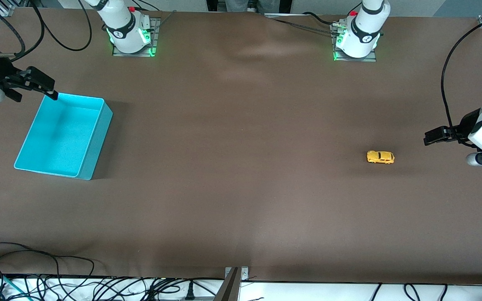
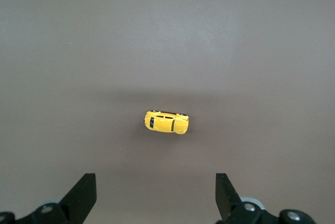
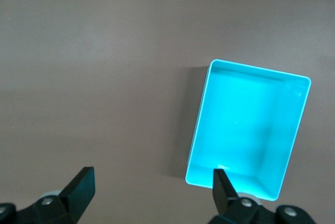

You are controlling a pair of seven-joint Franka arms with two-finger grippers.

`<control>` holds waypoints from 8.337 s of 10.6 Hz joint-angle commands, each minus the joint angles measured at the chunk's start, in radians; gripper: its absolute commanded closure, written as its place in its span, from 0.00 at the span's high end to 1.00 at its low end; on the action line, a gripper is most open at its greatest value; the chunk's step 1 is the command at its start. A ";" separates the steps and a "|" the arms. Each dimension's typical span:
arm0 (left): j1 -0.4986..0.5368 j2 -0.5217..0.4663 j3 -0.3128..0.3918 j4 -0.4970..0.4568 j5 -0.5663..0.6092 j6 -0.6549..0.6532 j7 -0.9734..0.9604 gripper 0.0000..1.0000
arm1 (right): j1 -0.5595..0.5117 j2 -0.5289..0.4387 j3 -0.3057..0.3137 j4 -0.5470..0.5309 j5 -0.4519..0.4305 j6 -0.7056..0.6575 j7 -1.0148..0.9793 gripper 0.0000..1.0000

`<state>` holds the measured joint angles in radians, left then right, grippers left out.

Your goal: Wind up and store yellow beetle car

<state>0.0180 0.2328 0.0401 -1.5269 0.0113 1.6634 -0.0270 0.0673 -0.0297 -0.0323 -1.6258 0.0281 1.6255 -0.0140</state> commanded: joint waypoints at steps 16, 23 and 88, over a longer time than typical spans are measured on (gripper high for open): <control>0.002 0.002 0.012 -0.019 -0.031 -0.008 -0.251 1.00 | 0.011 0.028 -0.020 -0.008 -0.039 0.001 -0.030 1.00; 0.013 0.149 0.012 -0.053 -0.031 0.097 -1.205 1.00 | 0.012 0.028 -0.018 -0.009 -0.045 0.001 -0.030 1.00; 0.347 0.293 -0.264 -0.546 0.519 0.845 -1.828 0.00 | 0.005 0.051 -0.026 -0.017 -0.045 0.010 -0.072 1.00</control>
<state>0.3528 0.4789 -0.2209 -2.1115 0.4931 2.5019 -1.8585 0.0725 0.0306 -0.0575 -1.6361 -0.0036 1.6359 -0.0759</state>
